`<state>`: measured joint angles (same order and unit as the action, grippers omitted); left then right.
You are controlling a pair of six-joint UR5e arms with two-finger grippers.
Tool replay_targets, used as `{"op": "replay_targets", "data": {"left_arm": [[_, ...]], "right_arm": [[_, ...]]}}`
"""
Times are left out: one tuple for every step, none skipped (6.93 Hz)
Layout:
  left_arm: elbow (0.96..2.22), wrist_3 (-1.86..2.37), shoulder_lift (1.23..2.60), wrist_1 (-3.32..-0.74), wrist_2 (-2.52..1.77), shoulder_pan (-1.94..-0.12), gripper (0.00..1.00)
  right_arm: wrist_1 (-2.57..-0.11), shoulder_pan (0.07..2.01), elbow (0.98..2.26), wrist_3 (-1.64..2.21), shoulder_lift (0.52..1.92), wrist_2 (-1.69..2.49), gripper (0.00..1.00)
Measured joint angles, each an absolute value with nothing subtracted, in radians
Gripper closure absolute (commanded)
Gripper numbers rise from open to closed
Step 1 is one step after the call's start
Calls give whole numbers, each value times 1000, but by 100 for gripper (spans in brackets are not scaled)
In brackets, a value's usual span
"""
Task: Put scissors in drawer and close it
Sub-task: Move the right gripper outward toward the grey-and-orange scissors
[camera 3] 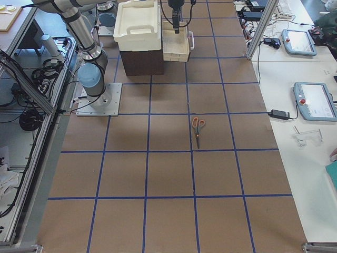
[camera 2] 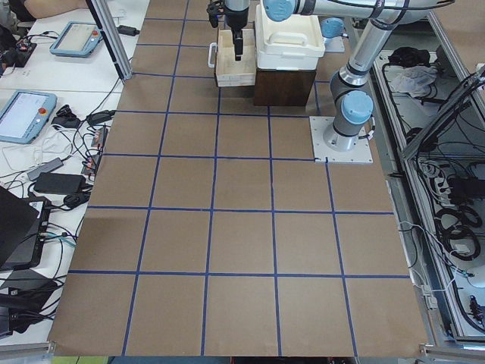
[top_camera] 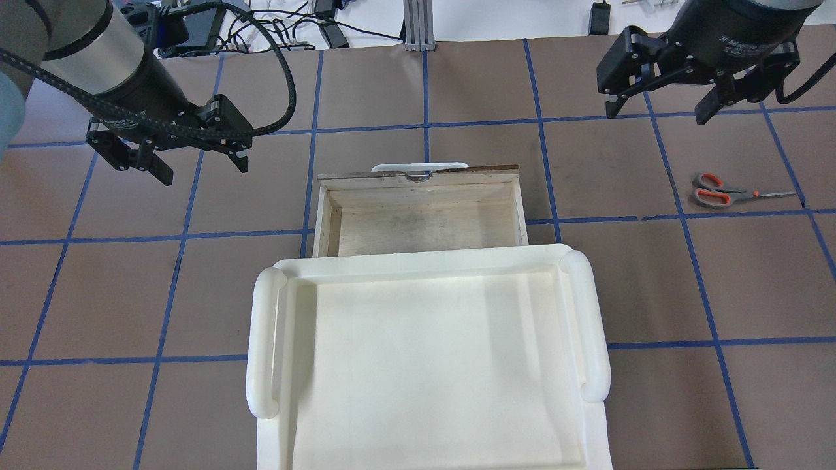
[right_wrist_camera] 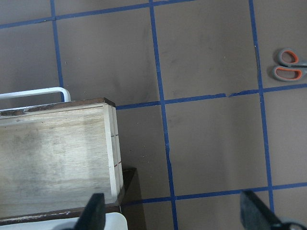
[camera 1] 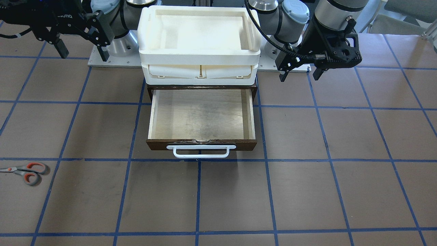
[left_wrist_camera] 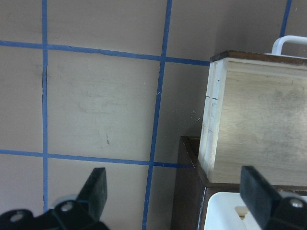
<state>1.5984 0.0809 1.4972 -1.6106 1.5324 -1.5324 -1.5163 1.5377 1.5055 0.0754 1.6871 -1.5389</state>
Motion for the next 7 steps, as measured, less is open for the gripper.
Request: {"op": "replay_targets", "data": {"left_arm": [[1598,81,1497,-1611,1533,-1532,0],[1598,81,1497,-1611,1533,-1532,0],[1599,81,1497,-1611,1534,-1532,0],[1599,80,1497,-1611,1535,-1532,0],[1600,81,1497,-1612,1535,-1532,0],[1601,80,1497,-1612,1535,-1532,0],[1604,81,1496,-1612,1535,-1532,0]], "right_arm": [[-1514,1538,1505,75,1688,-1554,0],[-1511,1538,1507,79,1689,-1573,0],[-1509,1538,1510,86,1689,-1579,0],[-1512,1539,1515,94,1687,-1580,0],[-1516,1539,1515,123,1686,-1580,0],[-1522,1539,1513,162,1681,-1580,0],[-1562,1537,1510,184,1656,-1580,0]]}}
